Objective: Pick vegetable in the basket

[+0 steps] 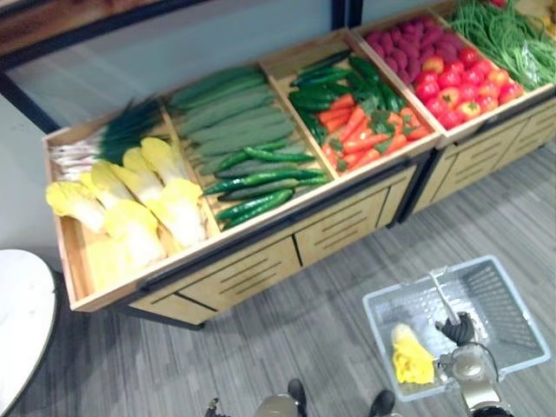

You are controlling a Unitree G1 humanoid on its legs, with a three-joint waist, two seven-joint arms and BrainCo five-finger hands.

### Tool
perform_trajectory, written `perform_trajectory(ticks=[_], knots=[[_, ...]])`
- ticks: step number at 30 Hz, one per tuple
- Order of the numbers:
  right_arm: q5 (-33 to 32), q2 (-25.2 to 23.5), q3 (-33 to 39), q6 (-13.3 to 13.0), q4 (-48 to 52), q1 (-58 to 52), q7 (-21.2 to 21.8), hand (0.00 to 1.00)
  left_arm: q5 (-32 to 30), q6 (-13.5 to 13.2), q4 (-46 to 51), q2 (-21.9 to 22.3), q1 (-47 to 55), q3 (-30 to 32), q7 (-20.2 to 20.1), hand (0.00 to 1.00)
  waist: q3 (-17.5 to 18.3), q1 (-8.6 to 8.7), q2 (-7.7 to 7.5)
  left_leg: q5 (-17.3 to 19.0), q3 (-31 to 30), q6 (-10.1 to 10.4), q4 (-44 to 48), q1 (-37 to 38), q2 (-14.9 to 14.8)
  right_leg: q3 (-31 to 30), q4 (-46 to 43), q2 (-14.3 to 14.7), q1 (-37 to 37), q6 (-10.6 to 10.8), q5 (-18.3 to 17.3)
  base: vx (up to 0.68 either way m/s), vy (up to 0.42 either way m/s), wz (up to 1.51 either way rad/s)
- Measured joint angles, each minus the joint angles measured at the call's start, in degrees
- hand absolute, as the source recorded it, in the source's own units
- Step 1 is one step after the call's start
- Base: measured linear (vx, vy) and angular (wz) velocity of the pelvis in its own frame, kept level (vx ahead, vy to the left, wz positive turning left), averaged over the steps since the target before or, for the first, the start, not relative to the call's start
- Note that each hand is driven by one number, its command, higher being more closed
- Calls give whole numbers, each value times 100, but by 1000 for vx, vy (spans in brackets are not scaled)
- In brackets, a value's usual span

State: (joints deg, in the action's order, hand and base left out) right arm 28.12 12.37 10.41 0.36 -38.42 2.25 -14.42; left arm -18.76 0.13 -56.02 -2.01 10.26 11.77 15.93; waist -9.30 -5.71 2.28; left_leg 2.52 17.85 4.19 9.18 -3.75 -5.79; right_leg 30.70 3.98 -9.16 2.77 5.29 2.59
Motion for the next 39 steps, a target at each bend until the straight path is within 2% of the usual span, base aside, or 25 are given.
perform_trajectory(ticks=[2, 3, 4, 5, 6, 7, 8, 9, 10, 13, 14, 15, 16, 17, 18, 20, 23, 27, 31, 32, 33, 35, 36, 38, 39], knots=[[-8, -25, 6, -10, -55, 37, 1, 100, -10, -1, -42, 1, 3, 12, -2, 0, -4, 1, -6, 247, 6, -189, 14, 40, 14, -5, -341, -102, -48, 140, -314, 52, 56, 2], [-42, -46, 29, -11, -64, 18, 2, 100, -10, 5, -67, 5, 56, -6, -4, 0, 7, 64, 9, 477, 18, -302, -75, 215, 14, -53, -1167, -286, -295, 217, -684, 94, 122, 1], [-109, -46, 29, -18, -64, 9, 2, 100, -8, 4, -73, 4, 88, -11, -4, 0, 7, 80, 9, 613, 16, -252, -205, 314, 10, -123, -1705, -374, -461, 260, -902, 96, 122, -4], [-121, -64, 26, -26, -72, -19, 31, 100, -8, 15, -123, -82, 51, -15, -10, 0, -72, 81, -150, 662, 41, -158, -253, 496, 91, -451, -2982, -786, -924, 238, -1122, 70, 87, 0], [-153, -113, 34, -32, -62, 16, 50, 100, -8, 3, -100, -175, 78, -31, -9, 0, -113, 115, -281, 703, 1, -192, -286, 652, 213, -859, -4139, -1108, -1378, 190, -966, 58, 69, 13], [-181, -133, 42, -33, -61, 27, 48, 100, -8, 9, -101, -222, 83, -57, -9, 0, -144, 162, -348, 715, -54, -234, -301, 765, 265, -1097, -4556, -1211, -1516, 242, -814, 150, 31, 41], [-207, -156, 47, -38, -58, 62, 48, 100, -5, 9, -98, -269, 100, -90, -8, 0, -149, 262, -344, 739, -184, -259, -303, 972, 283, -1406, -5121, -1285, -1733, 278, -611, 167, -1, 52], [-207, -166, 46, -43, -47, 111, 54, 100, 4, 8, -47, -264, 107, -118, -2, 0, -162, 306, -336, 731, -212, -240, -270, 1064, 229, -1365, -5120, -1247, -1813, 125, -872, 221, -45, 54], [-196, -164, 45, -48, -37, 153, 54, 100, 11, 7, 11, -277, 106, -102, 2, 0, -147, 319, -375, 725, -254, -231, -278, 1098, 190, -1275, -4861, -1182, -1866, -21, -960, 154, -56, 43], [-163, -122, 61, -47, -21, 288, 52, 100, 13, 0, 172, -273, 85, -17, 9, 0, -142, 381, -389, 687, -347, -166, -276, 1095, -22, -1102, -3363, -716, -1909, -27, -909, 229, -165, 39], [-162, -111, 85, -47, -11, 297, 51, 100, 8, 1, 181, -278, 85, -11, 7, 0, -118, 391, -442, 672, -405, -126, -276, 1096, -57, -1269, -2539, -582, -1893, -4, -645, 245, -224, 44], [-162, -110, 163, -44, -7, 277, 50, 100, 7, 1, 182, -322, 85, -5, 6, 0, -93, 400, -538, 708, -466, 38, -275, 1118, -55, -1506, -1793, -555, -1850, -57, -51, 265, -244, 44], [-160, -111, 213, -41, -5, 257, 48, 100, 5, 1, 183, -356, 86, 4, 4, 0, -84, 399, -599, 770, -491, 145, -276, 1148, -49, -1645, -1530, -568, -1846, -98, 354, 305, -282, 33], [-156, -82, 279, -21, -32, 262, 50, 100, 3, 9, 119, -358, 36, 55, 4, 0, -133, 367, -600, 878, -575, 315, -273, 1235, -96, -1801, -1418, -512, -1798, 0, 563, 289, -291, 8], [-155, -27, 296, 63, -55, 319, 48, 100, -1, 28, 89, -228, 18, 111, -4, 0, -144, 386, -401, 818, -593, 423, -302, 1206, -400, -1785, -1380, -195, -1760, -71, 564, 270, -282, -5], [-154, -6, 315, 71, -50, 334, 48, 100, -2, 13, 46, -183, -23, 118, 3, 0, -165, 352, -293, 754, -586, 542, -463, 1317, -582, -1758, -1429, 62, -1784, -181, 388, 171, -200, -23], [-160, 4, 526, 74, -50, 249, 46, 100, -1, -10, -3, -172, -177, 199, 1, 0, -126, 391, -227, 627, -594, 678, -530, 1316, -740, -1633, -1545, 188, -1793, -214, 136, 57, -157, 4], [-163, 6, 652, 73, -76, 117, 21, 100, 34, -9, 7, -94, -228, 254, 10, 0, -44, 422, -95, 746, -606, 800, -569, 1194, -1043, -1336, -1292, 398, -1725, -253, 113, 2, -54, 17], [-200, 8, 833, 73, -96, -67, -123, 100, 61, 2, 89, -25, -222, 292, 128, 0, 24, 438, 17, 741, -794, 581, 120, 771, -1104, -1073, -1108, 348, -1599, -257, 115, 23, -46, 30], [-210, 11, 987, 65, -139, -165, -147, 100, 68, -2, 270, -18, -206, 166, 169, 0, 30, 441, -7, 564, -845, 346, 595, 525, -1021, -998, -996, 256, -1439, -244, 129, 39, -148, 50], [-223, 15, 1220, 66, -208, -256, -179, 100, 75, -38, 527, 1, -172, 68, 196, 0, 32, 446, -12, 311, -886, 236, 973, 364, -945, -909, -844, 141, -1231, -232, 141, 31, -140, 52], [-352, 38, 1469, 77, -302, -348, -235, 100, 229, -115, 984, 4, -111, -95, 232, 0, 50, 420, -5, 26, -733, 209, 1279, 256, -963, -867, -614, 107, -996, -233, 140, 6, -127, 32], [-398, 44, 1572, 83, -309, -400, -278, 100, 241, -182, 1194, -3, -83, -181, 248, 0, 84, 416, 53, -135, -692, 206, 1345, 165, -982, -851, -451, 139, -893, -232, 140, -5, -119, 17], [-452, 59, 1679, 91, -320, -433, -291, 100, 233, -289, 1422, -40, -89, -316, 251, 0, 87, 418, 78, -273, -626, 176, 1418, 24, -977, -856, -231, 142, -829, -231, 141, -13, -90, 13], [-461, 77, 1696, 93, -339, -456, -291, 100, 227, -328, 1561, -42, -126, -365, 249, 0, 83, 421, 72, -64, -583, 273, 1315, -21, -933, -899, -117, 139, -833, -227, 143, -10, -55, 10]])
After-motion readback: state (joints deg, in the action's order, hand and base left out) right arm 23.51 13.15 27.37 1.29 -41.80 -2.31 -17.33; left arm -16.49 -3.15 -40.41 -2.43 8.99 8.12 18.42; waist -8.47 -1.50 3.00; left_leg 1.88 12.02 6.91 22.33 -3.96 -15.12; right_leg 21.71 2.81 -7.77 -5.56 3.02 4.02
